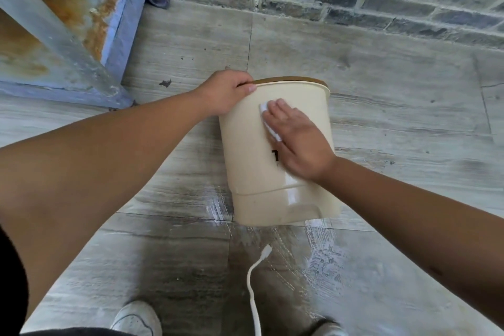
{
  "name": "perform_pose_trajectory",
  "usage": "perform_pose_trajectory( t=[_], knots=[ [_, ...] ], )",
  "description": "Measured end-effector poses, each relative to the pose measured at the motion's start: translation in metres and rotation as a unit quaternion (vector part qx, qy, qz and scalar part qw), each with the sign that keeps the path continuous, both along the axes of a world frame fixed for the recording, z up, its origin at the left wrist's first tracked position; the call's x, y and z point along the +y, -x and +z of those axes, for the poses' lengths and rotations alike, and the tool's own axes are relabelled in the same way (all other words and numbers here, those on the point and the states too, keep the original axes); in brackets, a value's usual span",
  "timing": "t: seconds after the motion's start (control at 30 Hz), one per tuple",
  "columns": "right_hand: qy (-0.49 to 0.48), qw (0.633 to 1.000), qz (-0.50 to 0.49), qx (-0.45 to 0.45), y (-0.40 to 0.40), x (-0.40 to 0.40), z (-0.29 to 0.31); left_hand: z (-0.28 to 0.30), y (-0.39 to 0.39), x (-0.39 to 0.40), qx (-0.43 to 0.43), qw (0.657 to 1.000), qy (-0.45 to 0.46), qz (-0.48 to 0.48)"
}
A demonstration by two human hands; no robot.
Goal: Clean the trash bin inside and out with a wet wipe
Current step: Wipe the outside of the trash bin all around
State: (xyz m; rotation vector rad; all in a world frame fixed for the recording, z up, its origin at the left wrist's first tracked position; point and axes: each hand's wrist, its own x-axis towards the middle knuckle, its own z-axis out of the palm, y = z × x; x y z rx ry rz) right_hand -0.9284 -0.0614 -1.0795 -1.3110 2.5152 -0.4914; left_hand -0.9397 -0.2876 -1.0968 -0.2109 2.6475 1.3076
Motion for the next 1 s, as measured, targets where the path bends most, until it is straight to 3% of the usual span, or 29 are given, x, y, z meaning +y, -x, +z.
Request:
perform_pose_trajectory(
  t=[0.1, 0.3, 0.4, 0.5, 0.57, 0.6, 0.67, 0.73, 0.77, 0.8, 0.9, 1.0],
  knots=[
    [-0.048, 0.991, 0.122, 0.034, -0.011, 0.007, 0.0, 0.003, 0.0, 0.001, 0.011, 0.999, 0.026, -0.017],
    [-0.089, 0.963, 0.247, 0.069, -0.04, 0.017, -0.004, 0.009, -0.002, 0.002, 0.011, 0.998, 0.063, -0.029],
    [-0.094, 0.952, 0.276, 0.09, -0.06, 0.026, -0.009, 0.011, -0.007, 0.009, 0.04, 0.994, 0.093, -0.049],
    [-0.031, 0.96, 0.274, 0.054, -0.061, 0.032, -0.003, 0.012, -0.017, 0.027, 0.12, 0.971, 0.144, -0.15],
    [0.061, 0.982, 0.172, -0.036, -0.053, 0.038, 0.004, 0.007, -0.022, 0.033, 0.141, 0.931, 0.235, -0.242],
    [0.119, 0.985, 0.068, -0.103, -0.047, 0.042, 0.008, 0.004, -0.025, 0.03, 0.138, 0.917, 0.269, -0.26],
    [0.238, 0.928, -0.179, -0.225, -0.029, 0.047, 0.021, -0.002, -0.031, 0.012, 0.14, 0.904, 0.314, -0.256],
    [0.32, 0.855, -0.34, -0.223, -0.002, 0.054, 0.028, -0.008, -0.037, -0.009, 0.151, 0.875, 0.365, -0.281],
    [0.329, 0.845, -0.371, -0.199, 0.011, 0.057, 0.03, -0.012, -0.04, -0.016, 0.144, 0.865, 0.375, -0.301],
    [0.319, 0.853, -0.373, -0.178, 0.019, 0.058, 0.03, -0.014, -0.042, -0.021, 0.129, 0.864, 0.373, -0.312],
    [0.189, 0.922, -0.306, -0.147, 0.018, 0.051, 0.014, -0.014, -0.042, -0.017, 0.103, 0.882, 0.347, -0.303],
    [0.063, 0.983, -0.162, -0.05, -0.009, 0.027, -0.007, -0.013, -0.041, -0.01, 0.102, 0.887, 0.343, -0.292]
  ],
)
